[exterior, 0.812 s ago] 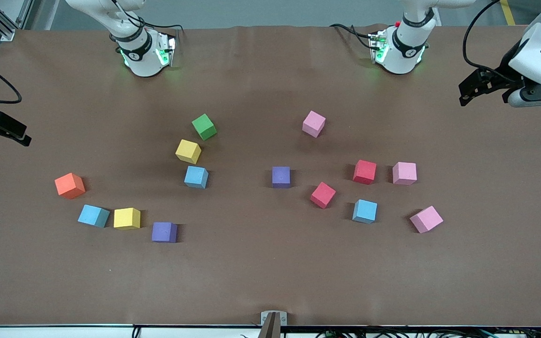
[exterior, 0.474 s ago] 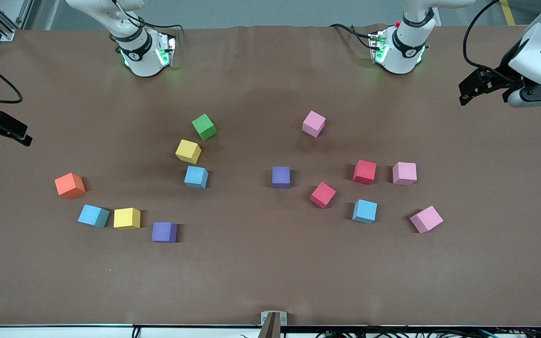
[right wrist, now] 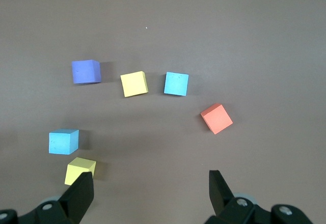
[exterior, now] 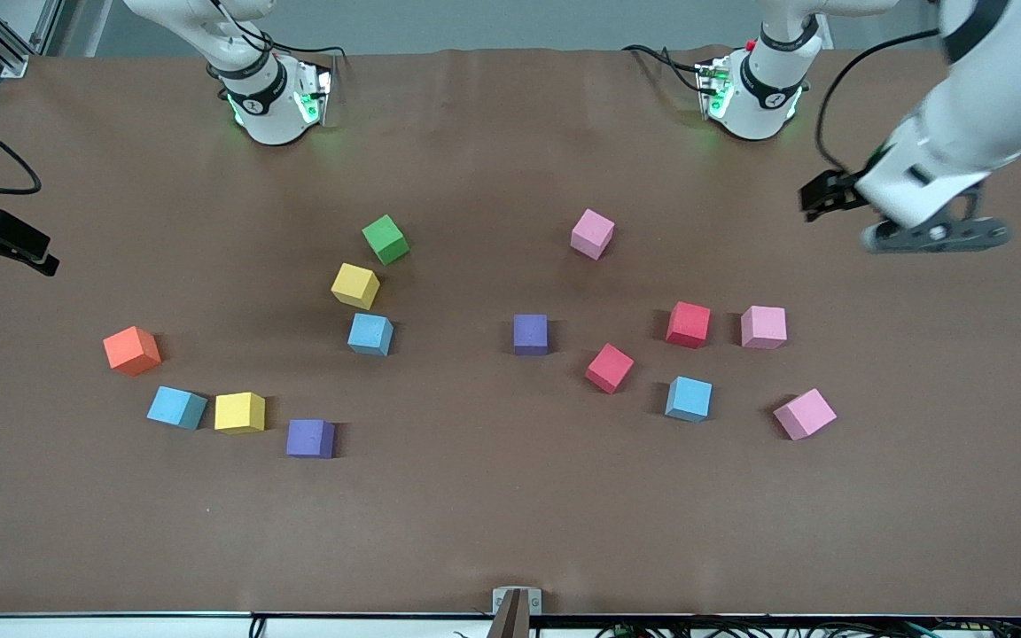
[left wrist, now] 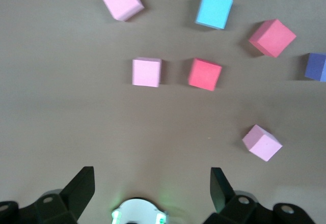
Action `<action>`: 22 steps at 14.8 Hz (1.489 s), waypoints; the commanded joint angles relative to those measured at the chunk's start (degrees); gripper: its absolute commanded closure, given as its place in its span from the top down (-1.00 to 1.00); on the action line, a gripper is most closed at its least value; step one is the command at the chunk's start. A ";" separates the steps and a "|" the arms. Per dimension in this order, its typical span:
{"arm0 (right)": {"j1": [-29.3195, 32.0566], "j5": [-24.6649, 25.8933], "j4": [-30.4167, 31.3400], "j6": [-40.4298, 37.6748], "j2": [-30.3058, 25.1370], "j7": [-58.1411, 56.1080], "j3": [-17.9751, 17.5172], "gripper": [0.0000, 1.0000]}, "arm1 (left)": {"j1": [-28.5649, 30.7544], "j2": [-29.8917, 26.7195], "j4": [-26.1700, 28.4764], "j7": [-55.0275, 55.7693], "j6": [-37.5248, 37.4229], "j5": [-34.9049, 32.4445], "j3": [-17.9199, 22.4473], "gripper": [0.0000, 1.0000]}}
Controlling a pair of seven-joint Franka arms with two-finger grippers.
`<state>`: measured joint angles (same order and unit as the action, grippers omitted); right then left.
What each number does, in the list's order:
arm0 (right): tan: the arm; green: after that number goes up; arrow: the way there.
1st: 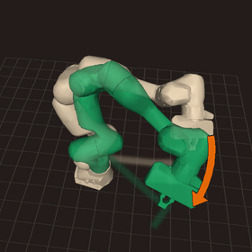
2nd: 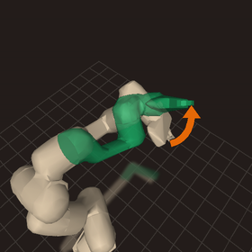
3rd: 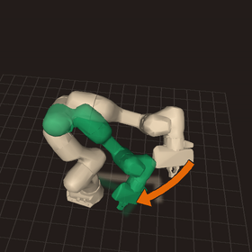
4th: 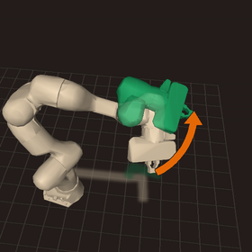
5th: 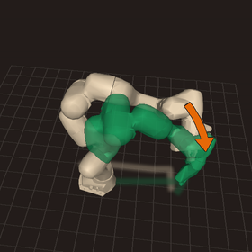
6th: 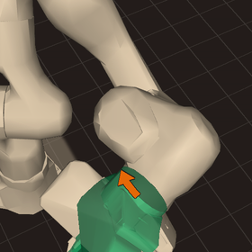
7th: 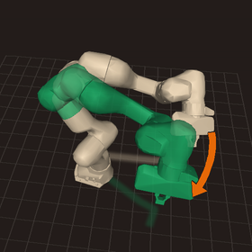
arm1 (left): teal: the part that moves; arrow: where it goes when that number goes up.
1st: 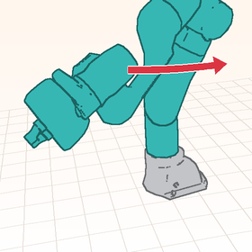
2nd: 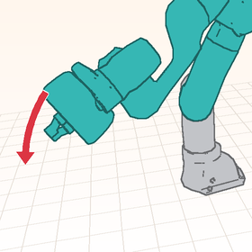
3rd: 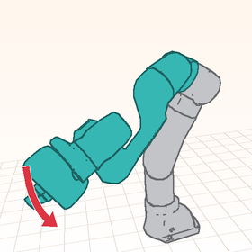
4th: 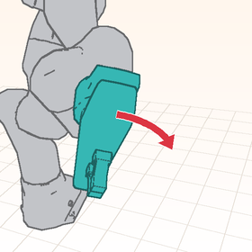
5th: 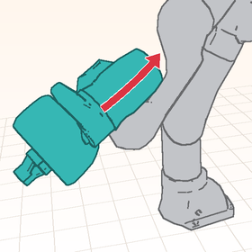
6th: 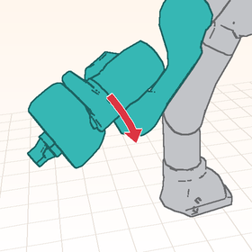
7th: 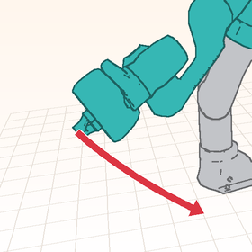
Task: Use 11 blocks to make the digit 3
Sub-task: 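Reach the left gripper down to the pink cube and grasp it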
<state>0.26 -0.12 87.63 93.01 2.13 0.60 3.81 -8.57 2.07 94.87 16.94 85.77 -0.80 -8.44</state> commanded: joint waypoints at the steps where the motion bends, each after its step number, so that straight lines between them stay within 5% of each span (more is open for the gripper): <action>1: 0.44 -1.11 0.61 0.15 -0.98 -0.16 -0.21 1.00 | -0.22 1.01 4.42 7.73 5.35 0.53 -4.37 1.00; 11: 0.35 -1.02 0.53 0.15 -0.46 -0.07 -0.21 1.00 | -0.05 2.59 31.15 41.99 40.25 0.62 -19.40 1.00; 17: 0.35 -1.02 0.61 0.15 -0.28 -0.07 -0.21 1.00 | -0.14 6.36 38.54 69.39 53.61 0.62 -24.95 1.00; 22: 0.18 -1.02 0.61 0.07 0.77 -0.07 -0.21 1.00 | -2.42 9.62 39.95 85.61 57.14 0.27 -25.13 1.00</action>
<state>0.24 -0.20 87.79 93.03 2.62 0.60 3.79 -10.47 11.44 133.65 98.40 141.22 -0.74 -33.37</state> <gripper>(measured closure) 0.000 0.000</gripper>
